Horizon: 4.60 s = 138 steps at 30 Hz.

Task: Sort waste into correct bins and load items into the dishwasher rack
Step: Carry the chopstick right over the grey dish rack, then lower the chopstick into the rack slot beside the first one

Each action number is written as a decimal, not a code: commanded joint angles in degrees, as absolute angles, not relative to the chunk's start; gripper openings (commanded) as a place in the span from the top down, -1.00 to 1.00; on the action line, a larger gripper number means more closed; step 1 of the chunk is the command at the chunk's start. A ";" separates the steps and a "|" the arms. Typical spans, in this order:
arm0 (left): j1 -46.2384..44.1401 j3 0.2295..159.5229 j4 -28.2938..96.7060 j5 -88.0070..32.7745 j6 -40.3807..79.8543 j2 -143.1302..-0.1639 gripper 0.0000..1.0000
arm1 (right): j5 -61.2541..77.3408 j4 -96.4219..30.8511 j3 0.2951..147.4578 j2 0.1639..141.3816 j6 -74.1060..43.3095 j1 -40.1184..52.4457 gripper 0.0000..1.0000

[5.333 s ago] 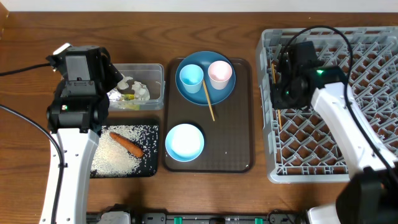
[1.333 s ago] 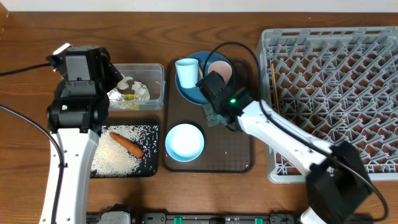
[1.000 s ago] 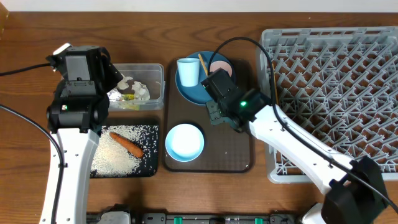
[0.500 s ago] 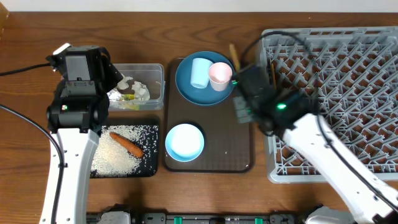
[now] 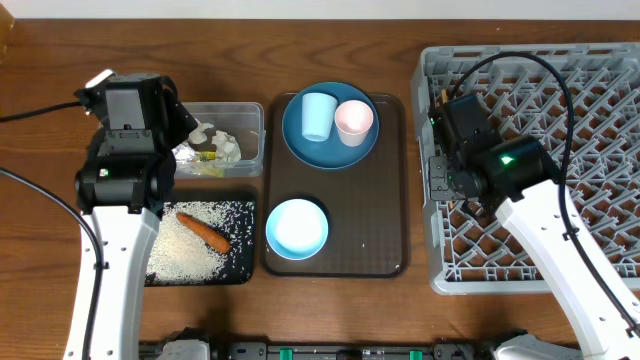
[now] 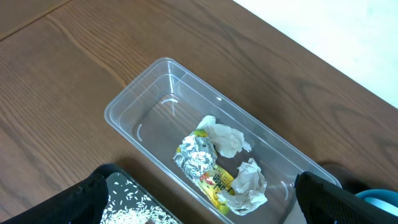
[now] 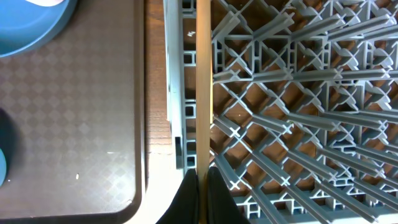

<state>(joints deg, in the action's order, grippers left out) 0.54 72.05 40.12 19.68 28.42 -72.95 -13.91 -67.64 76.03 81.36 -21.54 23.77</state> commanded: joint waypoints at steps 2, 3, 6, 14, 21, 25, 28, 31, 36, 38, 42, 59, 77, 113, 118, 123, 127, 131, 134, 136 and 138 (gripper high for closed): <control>0.73 73.08 40.27 20.64 27.68 -72.86 -0.96 | -14.63 -67.72 75.94 81.14 -22.26 22.94 0.97; 0.73 73.08 40.27 20.62 27.68 -72.86 -0.96 | -14.85 -67.70 75.79 81.34 -22.26 22.92 0.98; 0.73 73.08 40.27 20.62 27.68 -72.86 -0.96 | -15.22 -67.35 75.05 81.65 -22.26 22.83 0.97; 0.73 73.08 40.25 20.62 27.68 -72.86 -0.96 | -15.20 -61.39 69.45 81.89 -20.78 22.83 0.96; 0.73 73.08 40.27 20.62 27.68 -72.86 -0.96 | -15.20 -58.70 67.42 81.97 -18.59 22.79 0.86; 0.73 73.08 40.27 20.62 27.68 -72.86 -0.96 | -15.20 -58.74 67.42 81.97 -18.59 22.79 0.77; 0.73 73.08 40.27 20.62 27.68 -72.86 -0.96 | -15.20 -58.72 67.42 81.97 -18.57 22.79 0.56; 0.73 73.08 40.27 20.62 27.68 -72.86 -0.96 | -15.20 -58.78 67.42 81.97 -18.57 22.79 0.32; 0.73 73.08 40.27 20.62 27.68 -72.86 -0.96 | -15.11 -58.87 67.42 81.97 -18.11 22.79 0.22; 0.73 73.08 40.27 20.64 27.68 -72.86 -0.96 | -14.76 -59.07 67.42 81.97 -18.13 22.79 0.22; 0.73 73.08 40.27 20.62 27.68 -72.86 -0.96 | -14.83 -59.40 67.42 81.95 -17.63 22.76 0.23; 0.73 73.08 40.27 20.62 27.68 -72.86 -0.96 | -11.77 -64.47 67.42 82.02 -14.48 16.47 0.27; 0.73 73.08 40.27 20.62 27.68 -72.86 -0.96 | -13.50 -62.96 67.33 82.56 -12.53 16.47 0.41; 0.73 73.08 40.27 20.64 27.68 -72.86 -0.96 | -8.93 -63.16 66.72 87.55 -9.13 12.93 0.61; 0.73 73.08 40.27 20.62 27.68 -72.86 -0.96 | -8.95 -64.34 66.72 87.55 -9.13 12.93 0.64; 0.73 73.08 40.27 20.62 27.68 -72.86 -0.96 | -8.97 -63.90 66.72 87.55 -9.10 12.93 0.75; 0.73 73.08 40.27 20.62 27.68 -72.86 -0.96 | -8.99 -63.22 66.72 87.55 -9.10 12.93 0.75; 0.73 73.08 40.27 20.62 27.68 -72.86 -0.96 | -8.97 -62.74 66.67 87.55 -9.10 12.93 0.64; 0.73 73.08 40.27 20.62 27.68 -72.86 -0.96 | -8.97 -62.17 66.63 87.55 -8.73 12.93 0.60; 0.73 73.08 40.25 20.62 27.68 -72.86 -0.96 | -8.97 -61.93 66.63 87.55 -8.45 12.93 0.61; 0.73 73.08 40.27 20.62 27.68 -72.86 -0.96 | -8.97 -61.78 66.63 87.55 -8.47 12.93 0.63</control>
<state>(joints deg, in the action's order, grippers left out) 0.54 72.05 40.12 19.70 28.42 -72.95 -8.84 -62.00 67.00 87.39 -9.34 13.43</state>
